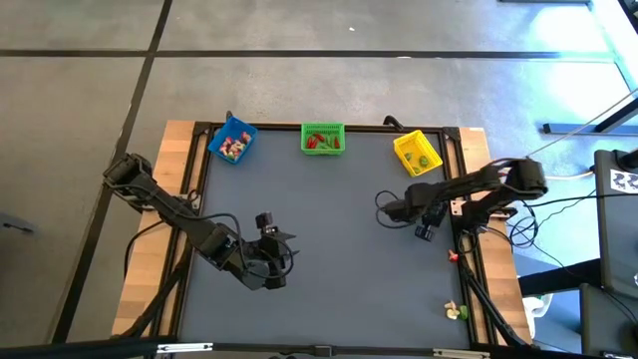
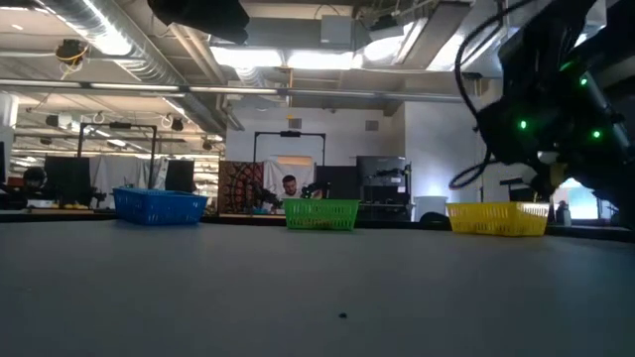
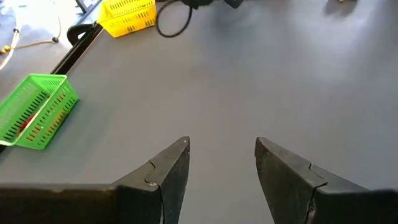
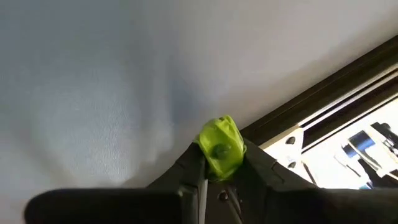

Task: Sort produce into baskets
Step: Put the green chili pepper into the yellow bin, then put the red mushroom into the blue bin

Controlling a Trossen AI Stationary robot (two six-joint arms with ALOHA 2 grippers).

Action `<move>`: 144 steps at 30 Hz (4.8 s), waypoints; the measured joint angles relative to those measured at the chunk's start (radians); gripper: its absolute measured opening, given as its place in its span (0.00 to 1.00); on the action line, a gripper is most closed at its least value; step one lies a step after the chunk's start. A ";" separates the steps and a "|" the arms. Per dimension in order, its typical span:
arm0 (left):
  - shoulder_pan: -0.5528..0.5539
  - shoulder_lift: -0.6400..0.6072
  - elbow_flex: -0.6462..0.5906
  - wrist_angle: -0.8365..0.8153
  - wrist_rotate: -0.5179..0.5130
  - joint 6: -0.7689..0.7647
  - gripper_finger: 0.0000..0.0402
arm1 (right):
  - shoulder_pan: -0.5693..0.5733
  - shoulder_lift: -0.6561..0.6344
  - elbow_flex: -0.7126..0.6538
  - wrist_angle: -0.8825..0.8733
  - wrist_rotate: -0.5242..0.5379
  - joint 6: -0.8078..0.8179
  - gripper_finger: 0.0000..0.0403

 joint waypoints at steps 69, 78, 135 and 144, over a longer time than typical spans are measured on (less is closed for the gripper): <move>0.020 0.000 0.000 0.000 0.003 0.022 0.44 | -0.747 -0.172 0.090 0.472 0.183 -0.230 0.31; 0.020 0.000 0.000 0.000 0.003 0.022 0.44 | -0.746 -0.173 0.097 0.393 0.070 -0.271 0.46; 0.022 0.000 0.000 0.000 0.003 0.003 0.44 | 0.503 -0.314 0.279 -0.079 -0.127 0.730 0.40; 0.022 0.000 0.000 0.000 0.003 0.003 0.44 | 0.607 -0.156 0.279 -0.095 -0.235 0.775 0.40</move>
